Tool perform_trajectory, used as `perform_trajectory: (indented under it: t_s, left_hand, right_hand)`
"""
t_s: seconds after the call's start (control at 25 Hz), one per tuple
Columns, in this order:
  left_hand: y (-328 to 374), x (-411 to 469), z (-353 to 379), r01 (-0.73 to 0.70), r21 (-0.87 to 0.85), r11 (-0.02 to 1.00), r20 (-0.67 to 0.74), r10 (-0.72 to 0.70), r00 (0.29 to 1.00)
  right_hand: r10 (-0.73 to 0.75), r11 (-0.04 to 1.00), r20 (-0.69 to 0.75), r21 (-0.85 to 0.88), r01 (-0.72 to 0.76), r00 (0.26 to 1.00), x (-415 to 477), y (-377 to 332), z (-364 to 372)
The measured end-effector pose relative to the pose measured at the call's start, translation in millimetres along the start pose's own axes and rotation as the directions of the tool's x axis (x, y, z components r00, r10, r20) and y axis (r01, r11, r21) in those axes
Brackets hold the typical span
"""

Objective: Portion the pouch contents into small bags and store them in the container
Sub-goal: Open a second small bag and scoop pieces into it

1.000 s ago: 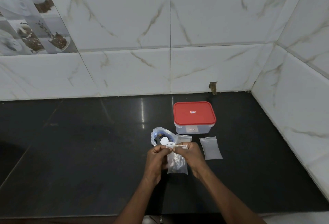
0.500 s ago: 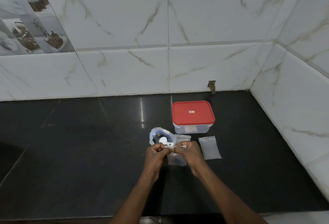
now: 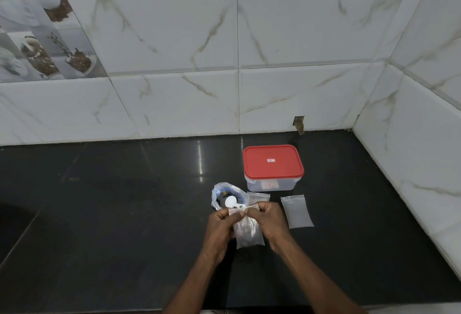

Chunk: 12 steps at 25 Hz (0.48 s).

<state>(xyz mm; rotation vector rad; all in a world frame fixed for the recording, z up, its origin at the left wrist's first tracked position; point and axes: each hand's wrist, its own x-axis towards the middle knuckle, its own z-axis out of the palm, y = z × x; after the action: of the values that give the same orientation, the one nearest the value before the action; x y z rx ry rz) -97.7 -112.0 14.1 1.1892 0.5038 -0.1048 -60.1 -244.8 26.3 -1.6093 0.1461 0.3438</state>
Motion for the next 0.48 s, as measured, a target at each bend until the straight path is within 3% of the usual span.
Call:
perform_trajectory:
  t_s: [0.2,0.32,0.48]
  left_hand:
    - [1.4,-0.2,-0.6,-0.018,0.056,0.998,-0.022,0.019,1.0]
    - [-2.3,3.9,0.9,-0.059,0.153,0.986,-0.067,0.07,0.995]
    - [-6.2,5.2,0.9,-0.041,0.137,0.99,-0.028,0.045,0.999]
  right_hand:
    - [0.03,0.996,0.167,0.079,-0.043,0.985,-4.7,0.6,-11.6]
    - [0.047,0.996,0.113,0.071,-0.055,0.992,-5.7,4.6,-10.5]
    - [0.063,0.995,0.03,0.079,-0.065,0.998,-2.3,7.9,-11.5]
